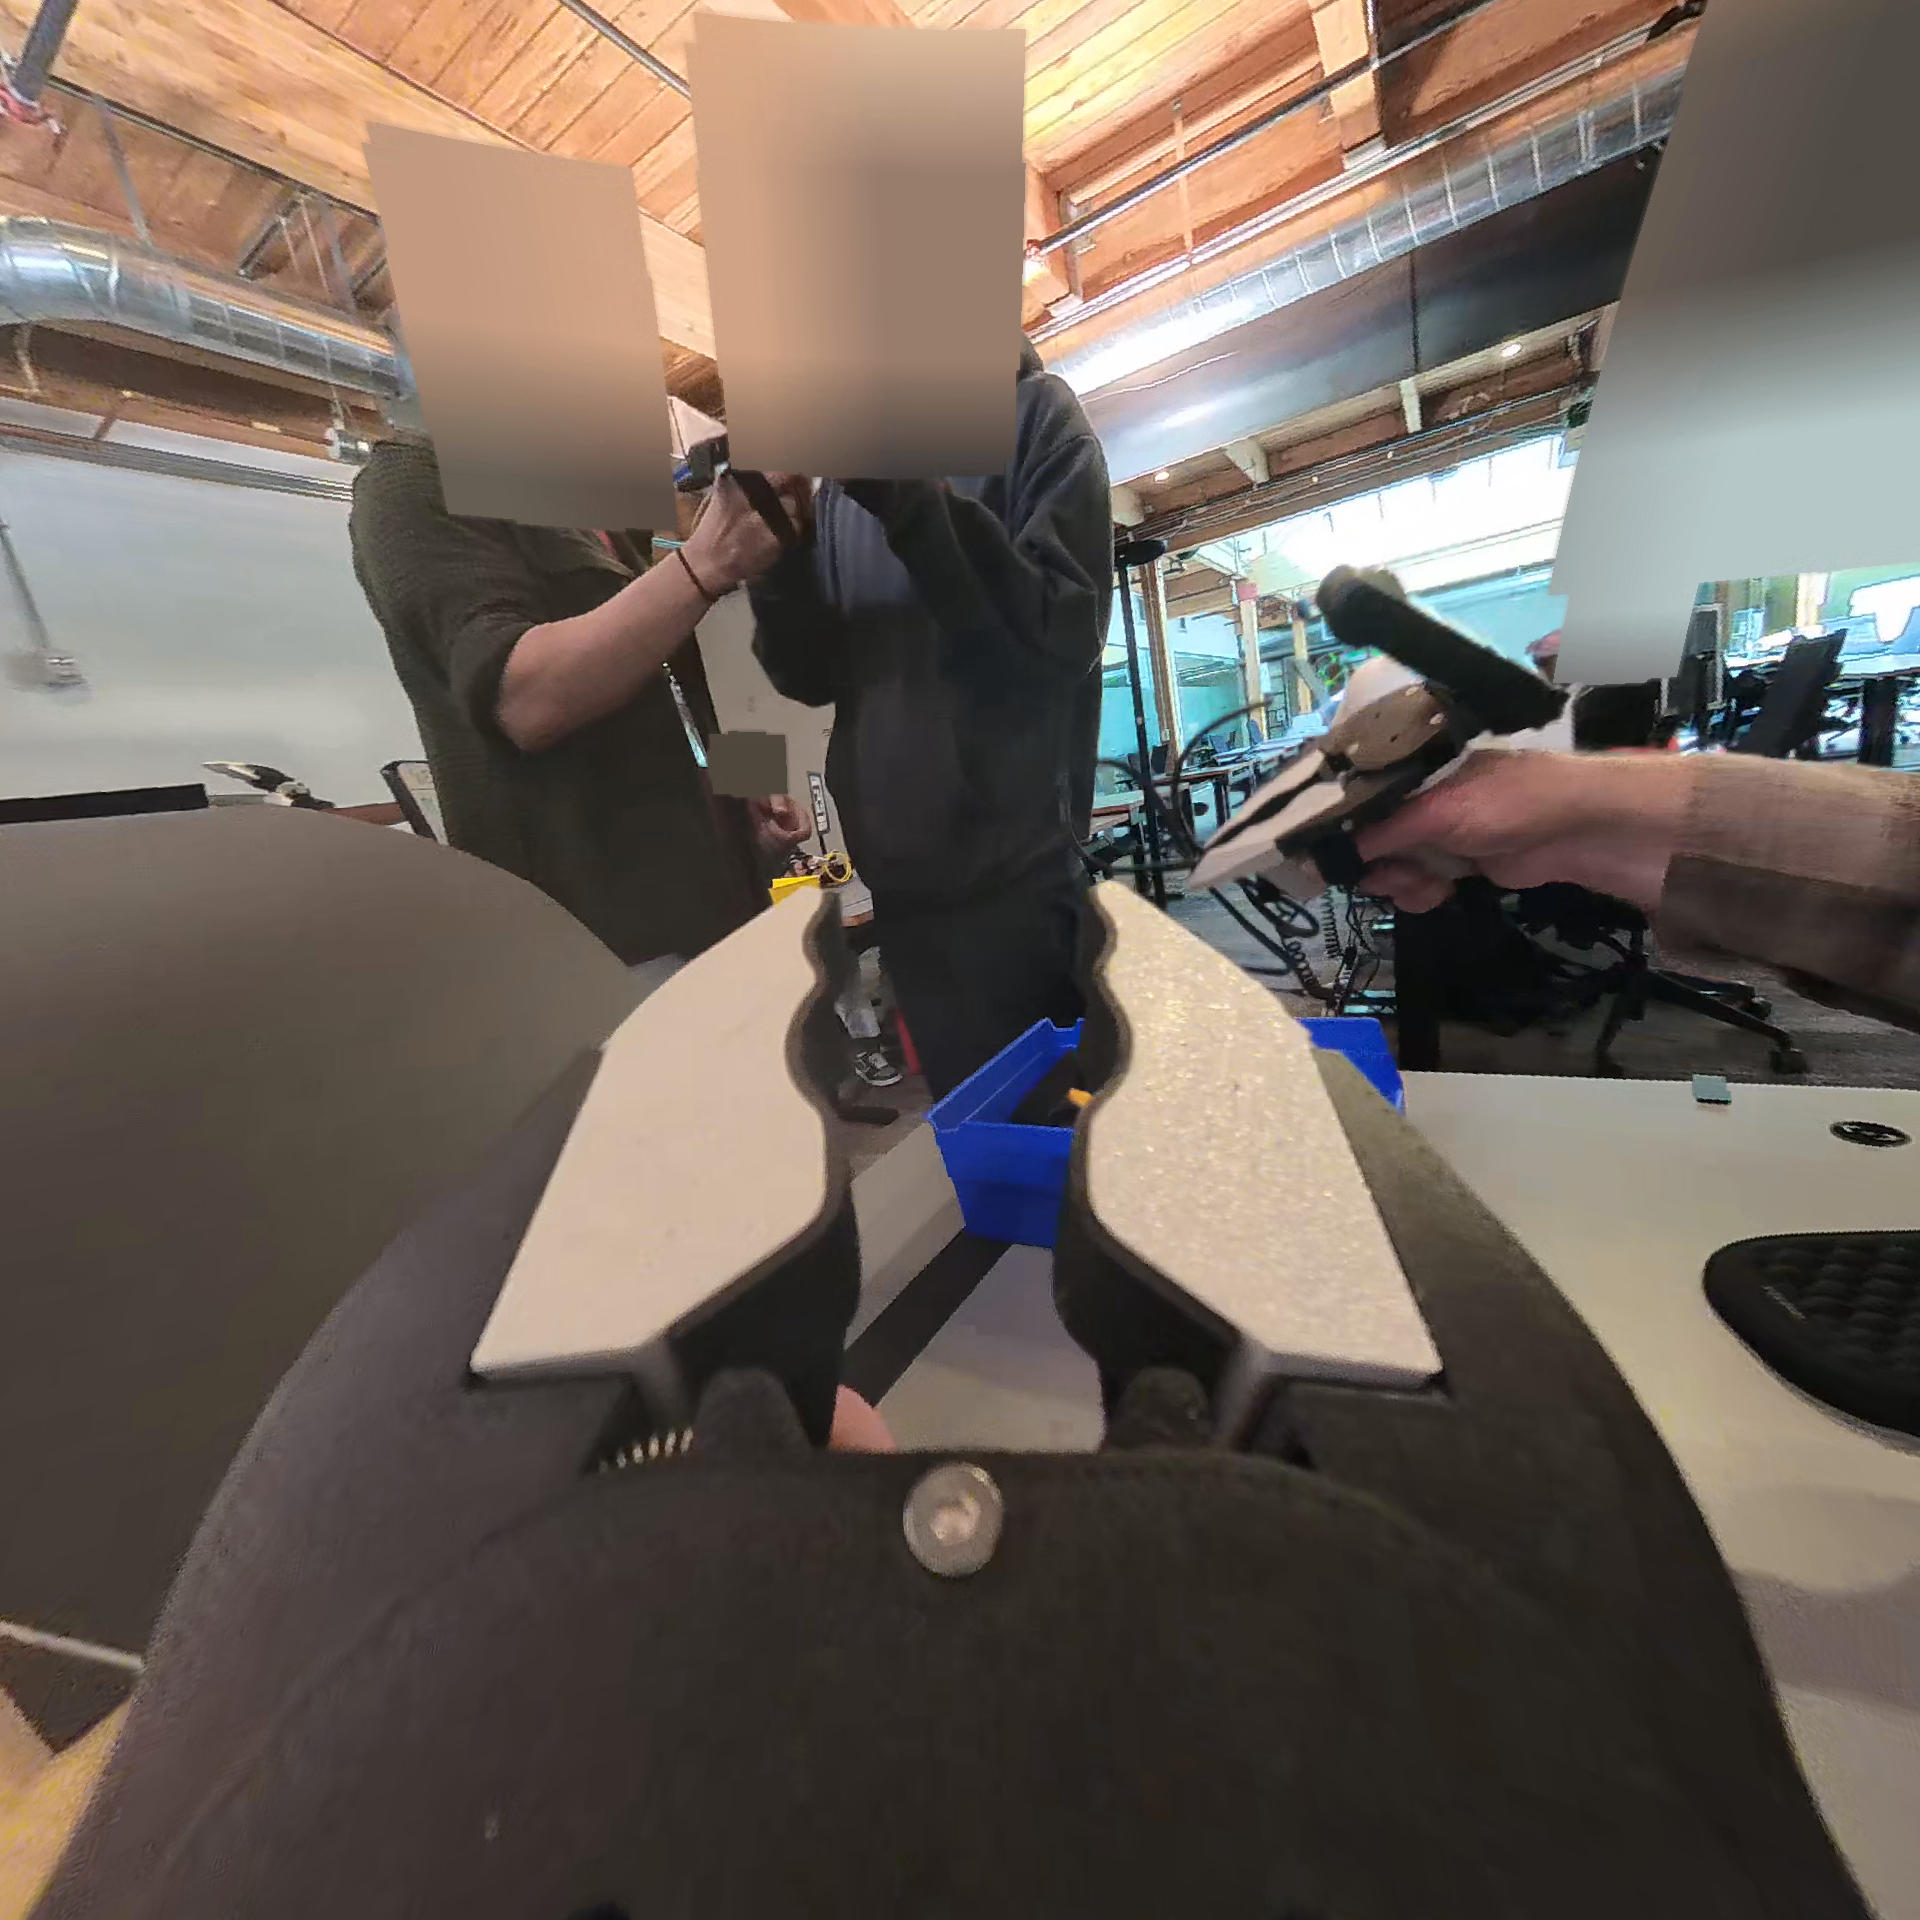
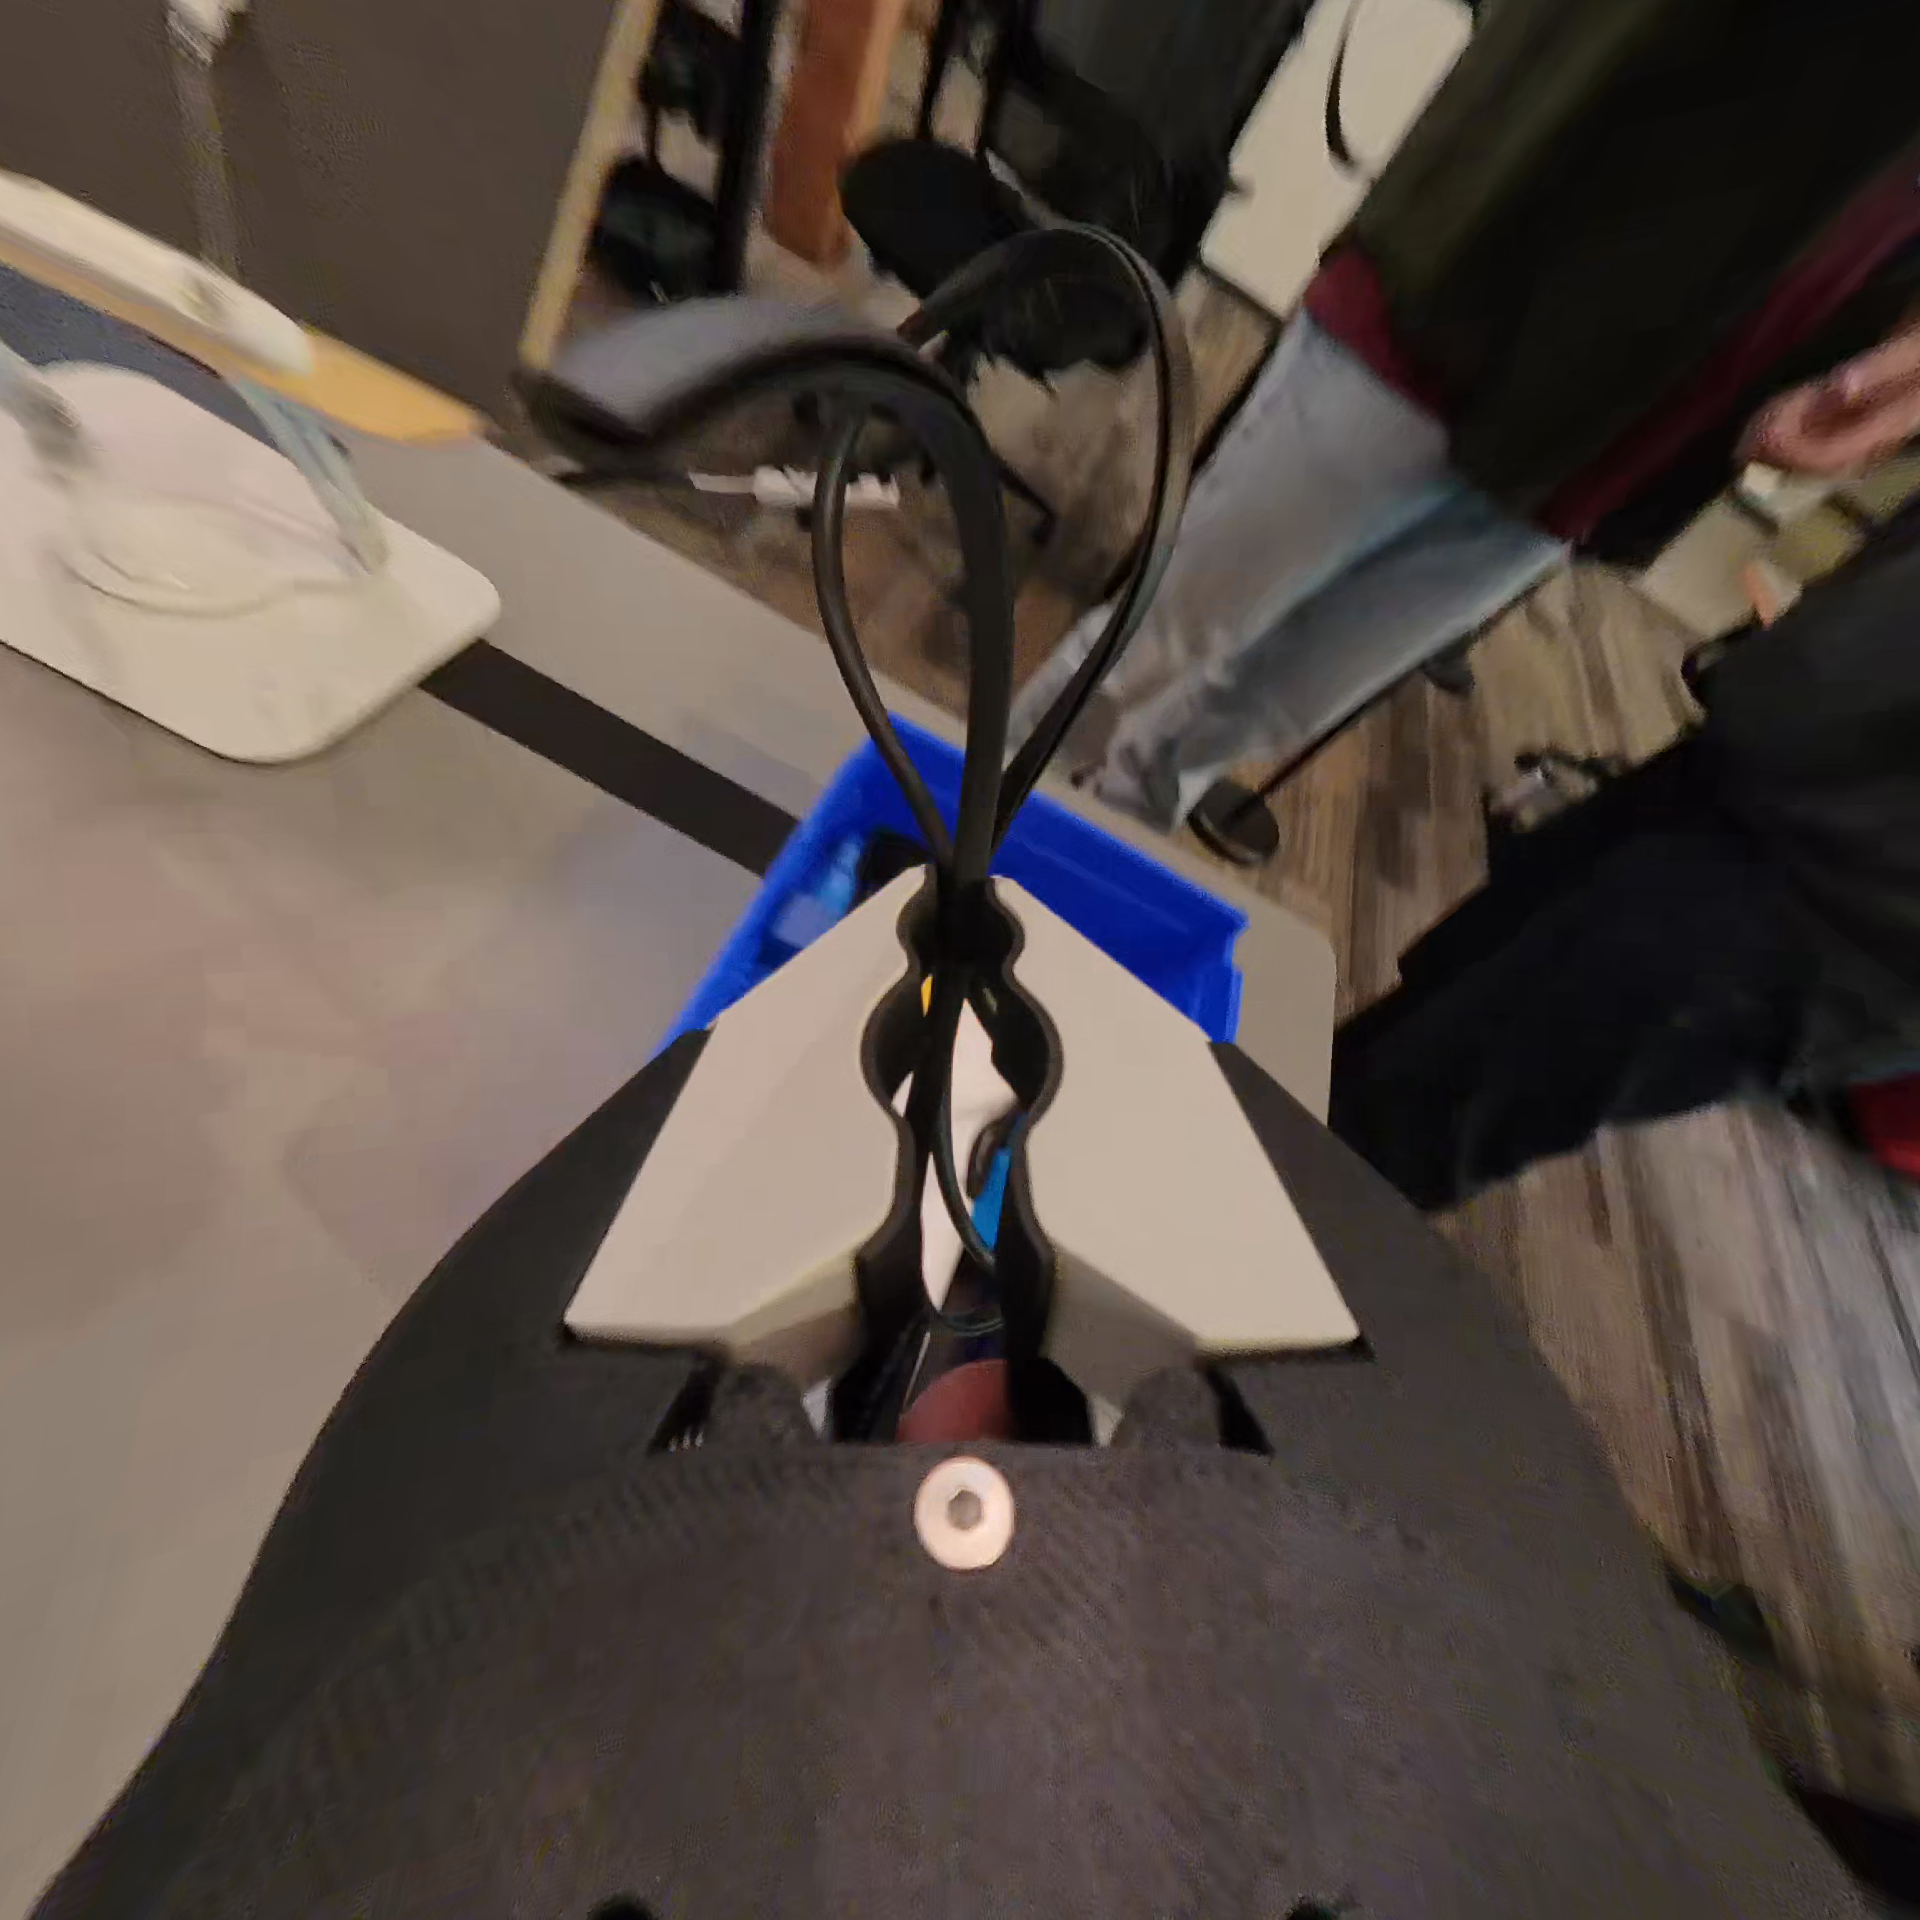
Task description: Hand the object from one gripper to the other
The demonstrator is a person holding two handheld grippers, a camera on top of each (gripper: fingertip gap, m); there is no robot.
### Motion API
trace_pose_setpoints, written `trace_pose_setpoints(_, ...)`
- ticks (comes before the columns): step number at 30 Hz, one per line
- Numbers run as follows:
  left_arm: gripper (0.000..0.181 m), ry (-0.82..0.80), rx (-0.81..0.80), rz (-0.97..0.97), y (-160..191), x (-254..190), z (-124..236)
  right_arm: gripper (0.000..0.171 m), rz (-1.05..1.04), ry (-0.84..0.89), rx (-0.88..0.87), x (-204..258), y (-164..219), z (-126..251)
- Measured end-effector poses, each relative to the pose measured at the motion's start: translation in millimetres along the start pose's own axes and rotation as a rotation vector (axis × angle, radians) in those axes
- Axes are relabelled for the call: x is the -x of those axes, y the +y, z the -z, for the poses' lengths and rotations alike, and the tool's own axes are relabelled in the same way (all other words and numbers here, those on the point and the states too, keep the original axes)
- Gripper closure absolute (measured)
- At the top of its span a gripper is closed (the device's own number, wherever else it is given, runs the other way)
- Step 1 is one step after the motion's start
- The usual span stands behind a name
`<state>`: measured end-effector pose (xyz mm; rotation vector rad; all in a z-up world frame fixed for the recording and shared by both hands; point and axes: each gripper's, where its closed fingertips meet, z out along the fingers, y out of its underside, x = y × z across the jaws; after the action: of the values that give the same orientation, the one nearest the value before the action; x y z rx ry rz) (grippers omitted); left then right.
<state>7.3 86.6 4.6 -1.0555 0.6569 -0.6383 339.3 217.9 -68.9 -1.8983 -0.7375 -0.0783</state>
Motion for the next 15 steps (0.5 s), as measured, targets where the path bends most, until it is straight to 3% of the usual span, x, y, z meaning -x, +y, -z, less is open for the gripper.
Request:
trace_pose_setpoints(6,0.14,-0.006,0.026,-0.004,6.6,3.5,-0.9,0.168,-0.183,-0.111,0.225,3.1,78.8,-50.8)
trace_pose_setpoints(13,0.138,-0.008,0.061,-0.003,16.1,8.5,-1.6,0.166,-0.246,-0.195,0.402,16.4,128.7,-86.0)
trace_pose_setpoints(15,0.137,-0.01,0.072,0.003,19.4,10.9,-1.6,0.159,-0.221,-0.197,0.451,17.6,138.6,-92.2)
